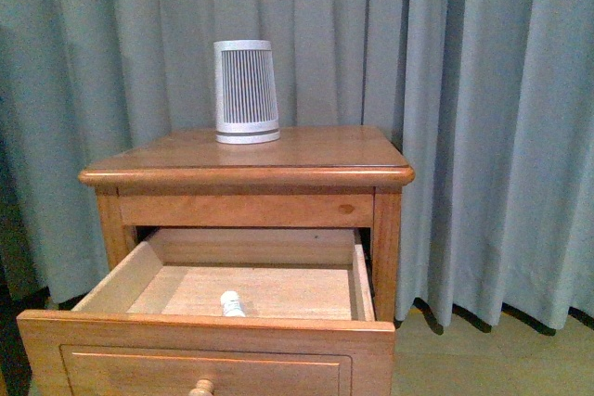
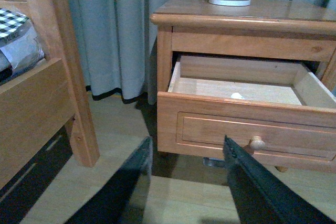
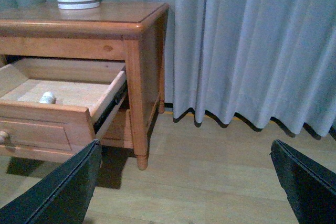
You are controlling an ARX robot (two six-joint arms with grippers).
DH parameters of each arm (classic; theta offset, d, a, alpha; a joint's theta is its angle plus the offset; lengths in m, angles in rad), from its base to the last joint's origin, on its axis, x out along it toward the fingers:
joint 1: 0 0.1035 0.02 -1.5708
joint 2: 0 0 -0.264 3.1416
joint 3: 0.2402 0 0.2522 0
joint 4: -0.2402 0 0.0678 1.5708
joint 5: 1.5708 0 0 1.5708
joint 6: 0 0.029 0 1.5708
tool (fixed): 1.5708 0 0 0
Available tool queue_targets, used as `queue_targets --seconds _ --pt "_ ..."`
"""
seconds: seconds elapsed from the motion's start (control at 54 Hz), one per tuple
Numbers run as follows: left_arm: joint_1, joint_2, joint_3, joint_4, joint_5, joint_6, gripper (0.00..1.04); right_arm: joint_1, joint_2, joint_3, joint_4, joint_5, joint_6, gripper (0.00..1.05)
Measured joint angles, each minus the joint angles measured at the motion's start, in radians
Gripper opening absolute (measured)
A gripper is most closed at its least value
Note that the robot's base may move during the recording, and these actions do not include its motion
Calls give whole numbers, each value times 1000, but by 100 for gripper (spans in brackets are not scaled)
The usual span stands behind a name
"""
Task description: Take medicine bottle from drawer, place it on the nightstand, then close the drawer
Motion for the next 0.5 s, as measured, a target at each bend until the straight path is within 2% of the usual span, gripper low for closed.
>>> queue_targets --seconds 0.296,0.5 --pt "0 0 0 0 3 3 99 0 0 0 0 3 0 98" --pt "0 -1 0 0 2 3 98 0 0 0 0 2 0 98"
